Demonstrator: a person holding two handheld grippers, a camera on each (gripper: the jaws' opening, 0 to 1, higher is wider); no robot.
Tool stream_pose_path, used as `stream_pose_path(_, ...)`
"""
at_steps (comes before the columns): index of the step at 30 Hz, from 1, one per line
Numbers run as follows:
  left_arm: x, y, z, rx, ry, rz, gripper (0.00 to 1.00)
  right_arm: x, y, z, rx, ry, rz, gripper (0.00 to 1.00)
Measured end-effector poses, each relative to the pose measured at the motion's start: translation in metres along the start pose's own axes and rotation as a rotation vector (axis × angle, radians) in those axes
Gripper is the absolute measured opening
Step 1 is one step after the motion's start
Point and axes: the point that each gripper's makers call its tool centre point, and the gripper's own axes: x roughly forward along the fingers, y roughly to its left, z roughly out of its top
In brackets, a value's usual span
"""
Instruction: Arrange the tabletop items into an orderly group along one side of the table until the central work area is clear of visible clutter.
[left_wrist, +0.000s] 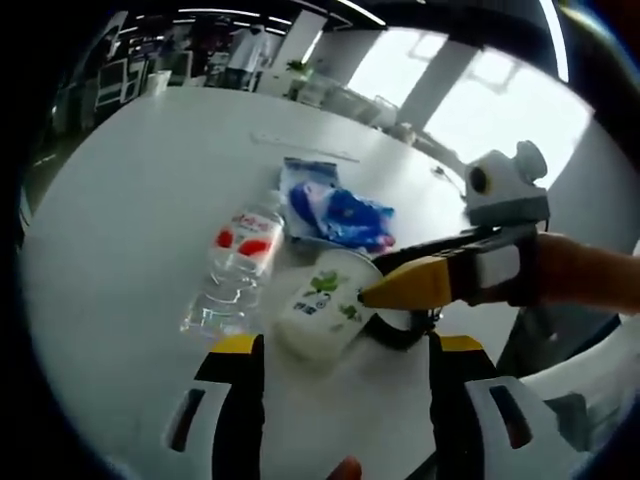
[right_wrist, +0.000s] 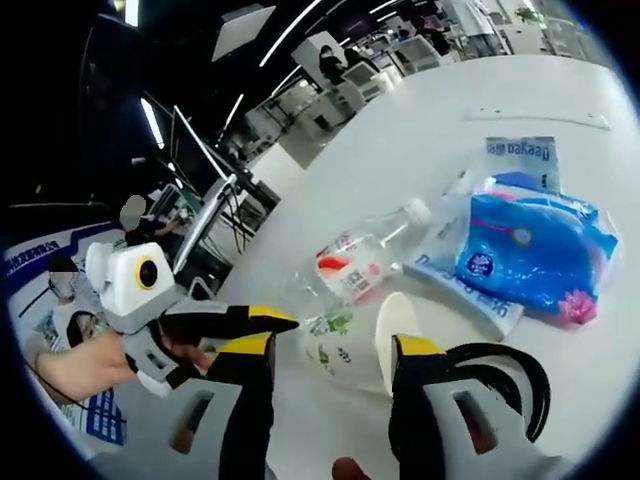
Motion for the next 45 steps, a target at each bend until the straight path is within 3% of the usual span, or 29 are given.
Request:
stream_pose_path(4,0.002,-0.003,-0.004,-0.008,0.014,-0.012,0.64,0.001,0.004,-0.003,-0.010,0.013,0.018,0.34)
stream_pose_path(8,0.002,-0.006,-0.007,-0.004,0.021,-0.016,0.64,-0.001,0.008,-0.002,-0.034,-0.006,0.035,0.05)
stream_pose_path(10,0.002,-0.007,-0.007,-0.005,0.020,-0.018,0.64,-0.001,0.010,0.000,-0.032,-0.016,0.042,0.03)
stream_pose_path(15,0.000,-0.008,-0.008,-0.006,0.018,-0.020,0.64,-0.002,0.024,0.007,-0.052,-0.050,0.097,0.00)
stream_pose_path(18,-0.002,-0.008,-0.008,-0.011,0.014,-0.020,0.64,-0.003,0.025,0.006,-0.126,-0.030,0.085,0.00)
stream_pose_path(31,-0.009,-0.011,-0.008,-0.020,-0.003,-0.017,0.64,-0.020,0.032,0.010,-0.177,-0.034,0.095,0.00)
stream_pose_path(37,-0.011,-0.013,-0.011,-0.025,-0.007,-0.016,0.64,-0.033,0.023,0.016,-0.277,-0.023,0.054,0.00)
stream_pose_path(45,-0.013,-0.013,-0.013,-0.032,-0.009,-0.015,0.63,-0.046,0.013,0.016,-0.455,0.038,0.011,0.00)
